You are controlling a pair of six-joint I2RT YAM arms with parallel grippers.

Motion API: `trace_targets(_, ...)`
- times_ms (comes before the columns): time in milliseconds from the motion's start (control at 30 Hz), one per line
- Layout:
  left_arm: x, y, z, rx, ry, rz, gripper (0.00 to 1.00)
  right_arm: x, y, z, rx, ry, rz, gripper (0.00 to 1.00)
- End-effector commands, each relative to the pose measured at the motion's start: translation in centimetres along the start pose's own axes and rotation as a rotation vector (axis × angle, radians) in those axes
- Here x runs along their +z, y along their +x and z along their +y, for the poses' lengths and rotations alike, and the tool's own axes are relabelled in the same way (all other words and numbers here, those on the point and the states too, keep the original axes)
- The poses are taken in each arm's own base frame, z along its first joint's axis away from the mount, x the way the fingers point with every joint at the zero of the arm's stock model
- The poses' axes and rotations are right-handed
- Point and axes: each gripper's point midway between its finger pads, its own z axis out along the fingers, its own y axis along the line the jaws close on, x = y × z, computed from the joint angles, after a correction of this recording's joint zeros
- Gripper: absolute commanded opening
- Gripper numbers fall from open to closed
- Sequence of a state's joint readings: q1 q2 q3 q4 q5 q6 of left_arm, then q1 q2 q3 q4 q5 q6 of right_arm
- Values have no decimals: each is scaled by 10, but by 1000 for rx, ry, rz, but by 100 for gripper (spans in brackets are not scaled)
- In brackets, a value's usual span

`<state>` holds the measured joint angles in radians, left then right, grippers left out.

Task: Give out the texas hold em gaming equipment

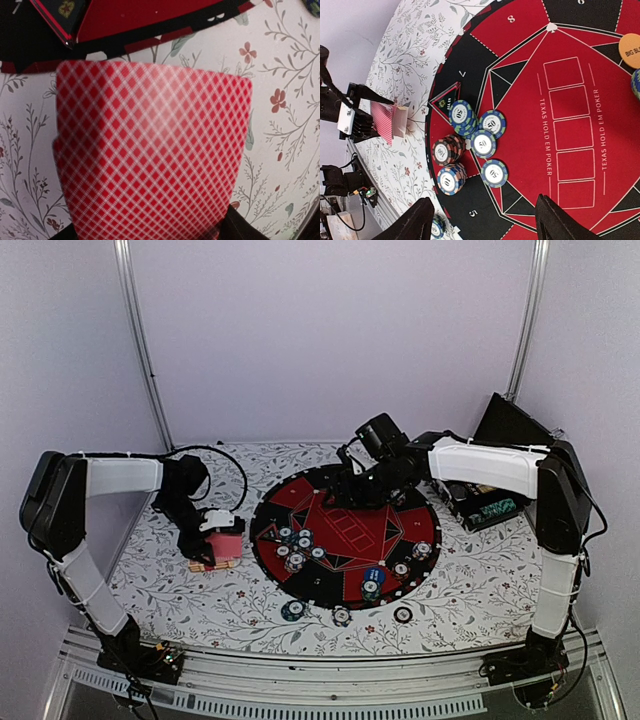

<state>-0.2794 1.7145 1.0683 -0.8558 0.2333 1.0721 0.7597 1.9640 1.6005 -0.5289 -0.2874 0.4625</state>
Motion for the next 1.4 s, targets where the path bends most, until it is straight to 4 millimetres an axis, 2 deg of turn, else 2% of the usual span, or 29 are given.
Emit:
trace_targets(0,-22,-21,4,7,-34,-64,56,-15,-7,35,6,-146,-38,75)
trace_targets(367,-46,-43,-3,11,-21,-128,52,-4,2,95,97,-502,-7,85)
trace_targets(467,-48,-48,-8,29,-16,-132,52,4,4,112,112,-580,8,86)
trace_targets(633,-56,-59,-12,34,-7,-153,52,27,14,134,140,-641,69,87)
trace_targets(833,-66,-69,-12,36,-12,-186,52,58,35,131,194,-623,139,85)
trace_targets(967,-70,-75,-15,36,-1,-205,52,60,38,132,214,-649,148,85)
trace_targets(1133,-70,-79,-17,33,19,-204,51,60,32,143,225,-718,161,85)
trace_targets(1367,-71,-81,-18,39,19,-198,50,71,31,146,247,-743,183,84)
